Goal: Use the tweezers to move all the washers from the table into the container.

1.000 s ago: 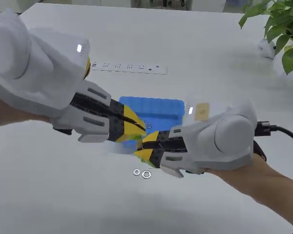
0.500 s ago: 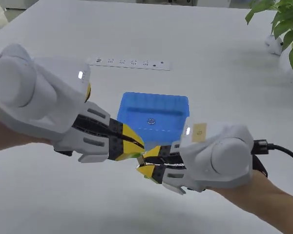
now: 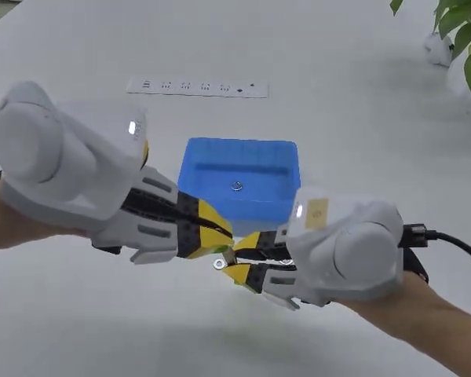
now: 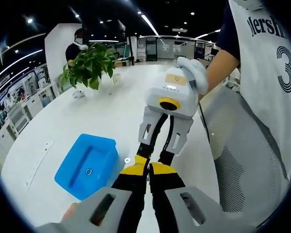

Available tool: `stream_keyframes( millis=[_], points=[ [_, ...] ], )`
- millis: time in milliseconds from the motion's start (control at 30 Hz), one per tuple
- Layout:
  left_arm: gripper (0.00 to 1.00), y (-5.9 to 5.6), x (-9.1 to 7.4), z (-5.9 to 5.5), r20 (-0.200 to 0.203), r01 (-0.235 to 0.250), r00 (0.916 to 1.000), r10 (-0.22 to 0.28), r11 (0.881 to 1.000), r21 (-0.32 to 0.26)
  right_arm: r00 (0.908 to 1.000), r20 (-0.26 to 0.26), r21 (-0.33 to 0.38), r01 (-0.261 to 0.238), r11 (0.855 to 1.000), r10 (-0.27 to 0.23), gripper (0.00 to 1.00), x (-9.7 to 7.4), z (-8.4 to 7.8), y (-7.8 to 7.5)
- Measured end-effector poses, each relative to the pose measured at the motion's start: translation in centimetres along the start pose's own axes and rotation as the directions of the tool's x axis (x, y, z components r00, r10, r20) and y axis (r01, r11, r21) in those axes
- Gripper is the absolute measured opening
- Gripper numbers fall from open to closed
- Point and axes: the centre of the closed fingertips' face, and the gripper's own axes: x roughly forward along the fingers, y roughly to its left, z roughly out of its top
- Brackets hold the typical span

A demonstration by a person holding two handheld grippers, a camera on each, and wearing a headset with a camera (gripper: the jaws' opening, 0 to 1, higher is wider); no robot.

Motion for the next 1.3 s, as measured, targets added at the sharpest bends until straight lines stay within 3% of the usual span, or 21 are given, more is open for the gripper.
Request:
stream_keyframes(
  millis=[733, 1133, 1300],
  points=[
    [0.06, 0.8, 1.2, -1.3, -0.031, 0.016, 0.9994, -0.016, 1.0, -0.02, 0.9999, -0.01, 0.054, -0.007, 0.999, 0.007, 0.12, 1.3, -1.3, -0.6],
    [0.06, 0.8, 1.4, -1.0, -0.019, 0.028, 0.9994, -0.028, 0.999, -0.029, 0.9996, -0.007, 0.062, -0.026, 0.998, 0.027, 0.16, 1.3, -1.3, -0.4],
    [0.06, 0.9, 1.4, -1.0, -0.017, 0.028, 0.9994, -0.029, 0.999, -0.034, 0.9992, -0.018, 0.062, -0.035, 0.997, 0.036, 0.12, 1.3, -1.5, -0.5]
  ],
)
